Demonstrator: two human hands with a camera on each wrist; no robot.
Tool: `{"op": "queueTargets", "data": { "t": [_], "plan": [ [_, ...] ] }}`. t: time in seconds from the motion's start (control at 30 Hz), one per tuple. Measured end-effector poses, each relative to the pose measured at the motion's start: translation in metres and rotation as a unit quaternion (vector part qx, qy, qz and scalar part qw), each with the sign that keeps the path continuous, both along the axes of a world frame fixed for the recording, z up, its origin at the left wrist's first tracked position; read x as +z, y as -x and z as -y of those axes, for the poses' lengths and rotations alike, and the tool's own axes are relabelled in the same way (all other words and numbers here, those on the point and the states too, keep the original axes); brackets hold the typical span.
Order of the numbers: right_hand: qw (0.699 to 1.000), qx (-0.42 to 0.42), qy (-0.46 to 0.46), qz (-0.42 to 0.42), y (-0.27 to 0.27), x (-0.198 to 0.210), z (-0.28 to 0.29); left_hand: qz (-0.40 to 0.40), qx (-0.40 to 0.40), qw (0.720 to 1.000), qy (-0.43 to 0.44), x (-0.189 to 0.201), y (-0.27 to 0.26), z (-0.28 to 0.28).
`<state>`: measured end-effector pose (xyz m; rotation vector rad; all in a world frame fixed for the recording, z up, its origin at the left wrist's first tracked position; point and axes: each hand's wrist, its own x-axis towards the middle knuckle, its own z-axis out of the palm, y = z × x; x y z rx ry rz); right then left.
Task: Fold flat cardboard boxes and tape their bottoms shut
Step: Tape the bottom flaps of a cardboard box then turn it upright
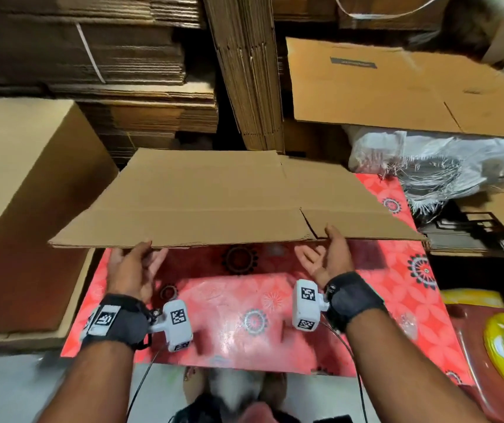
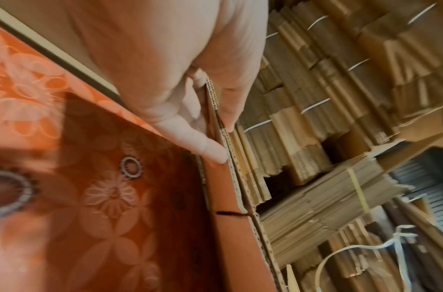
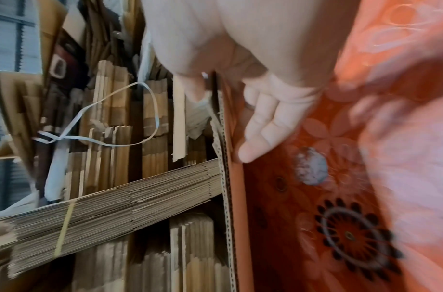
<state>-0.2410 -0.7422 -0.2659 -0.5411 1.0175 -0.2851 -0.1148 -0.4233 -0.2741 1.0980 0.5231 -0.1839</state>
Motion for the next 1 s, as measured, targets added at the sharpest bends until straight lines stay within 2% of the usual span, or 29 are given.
{"op": "queueTargets", "data": {
  "t": [0.13, 0.27, 0.37, 0.43, 0.63, 0.83, 1.0],
  "plan": [
    [1.0, 0.007, 0.02, 0.019, -0.001, 0.03, 0.013, 0.023, 0.018, 0.999, 0.034, 0.039, 0.014, 0.007],
    [0.991, 0.0, 0.017, 0.133, 0.012, 0.084, 0.016, 0.066, -0.06, 0.987, 0.137, 0.109, 0.036, 0.019],
    [0.976, -0.013, 0.036, 0.213, 0.033, 0.133, 0.015, 0.149, -0.09, 0.98, 0.096, 0.162, 0.051, 0.023],
    [0.97, -0.022, 0.056, 0.237, 0.048, 0.159, 0.015, 0.173, -0.068, 0.974, 0.128, 0.177, 0.04, 0.023],
    [0.963, -0.079, 0.112, 0.232, 0.104, 0.206, 0.032, 0.24, -0.153, 0.945, 0.163, 0.234, 0.058, 0.067],
    [0.944, -0.16, 0.187, 0.218, 0.166, 0.245, 0.085, 0.261, -0.241, 0.908, 0.219, 0.259, 0.082, 0.136],
    [0.921, -0.225, 0.215, 0.234, 0.197, 0.273, 0.143, 0.264, -0.287, 0.88, 0.271, 0.28, 0.103, 0.212]
  ]
}}
